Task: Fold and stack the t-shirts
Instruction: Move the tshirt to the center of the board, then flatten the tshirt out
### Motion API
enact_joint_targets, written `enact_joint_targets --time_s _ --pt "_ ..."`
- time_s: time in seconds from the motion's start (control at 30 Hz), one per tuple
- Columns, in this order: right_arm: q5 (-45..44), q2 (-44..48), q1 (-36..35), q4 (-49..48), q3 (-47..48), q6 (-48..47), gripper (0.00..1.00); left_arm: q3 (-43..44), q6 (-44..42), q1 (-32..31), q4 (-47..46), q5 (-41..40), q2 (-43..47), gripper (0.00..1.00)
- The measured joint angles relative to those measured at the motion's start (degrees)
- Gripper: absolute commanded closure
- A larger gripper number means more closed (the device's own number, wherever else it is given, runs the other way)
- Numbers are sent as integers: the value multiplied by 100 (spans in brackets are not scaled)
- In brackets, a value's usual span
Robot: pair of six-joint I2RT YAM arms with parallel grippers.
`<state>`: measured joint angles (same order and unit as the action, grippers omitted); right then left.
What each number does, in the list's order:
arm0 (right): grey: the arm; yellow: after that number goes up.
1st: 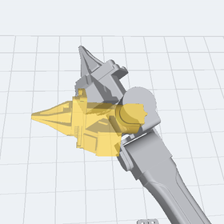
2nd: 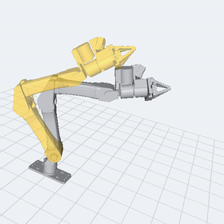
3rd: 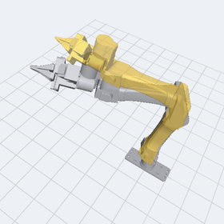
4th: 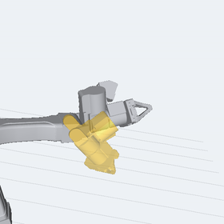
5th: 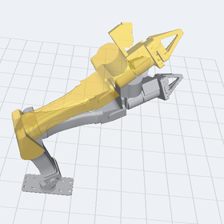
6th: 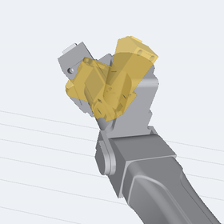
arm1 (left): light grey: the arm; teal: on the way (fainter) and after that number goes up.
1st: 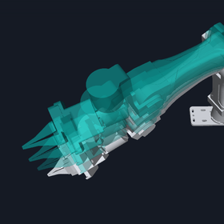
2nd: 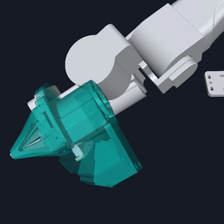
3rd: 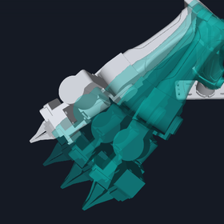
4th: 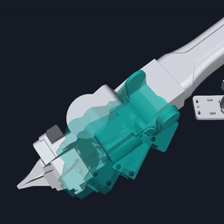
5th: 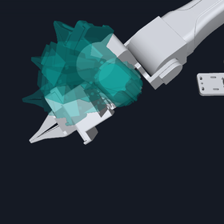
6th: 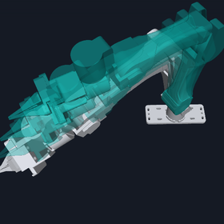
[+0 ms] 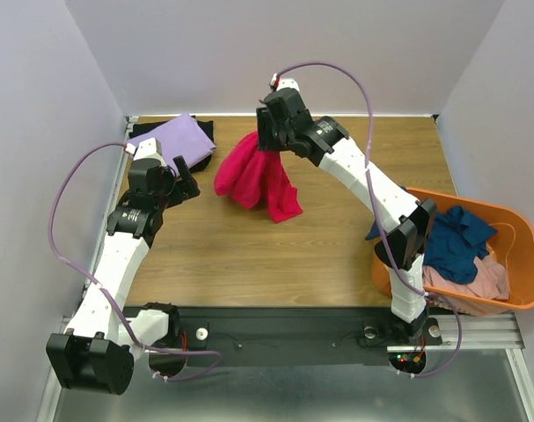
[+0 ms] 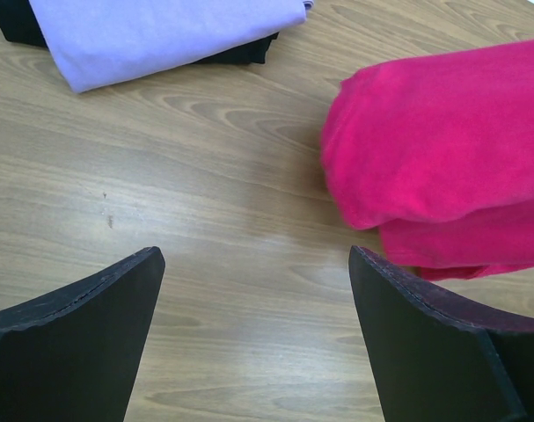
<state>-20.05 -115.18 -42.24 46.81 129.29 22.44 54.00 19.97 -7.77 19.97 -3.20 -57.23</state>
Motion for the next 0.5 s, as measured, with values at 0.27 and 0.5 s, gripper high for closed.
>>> enact_joint_targets --time_s 0.27,0.5 --pt "-376 83 31 39 -1812 361 2 -498 -103 -9 -131 52 -70 5" --pt "-146 745 39 -15 -3731 813 3 -741 -57 -704 -240 179 -643 6"
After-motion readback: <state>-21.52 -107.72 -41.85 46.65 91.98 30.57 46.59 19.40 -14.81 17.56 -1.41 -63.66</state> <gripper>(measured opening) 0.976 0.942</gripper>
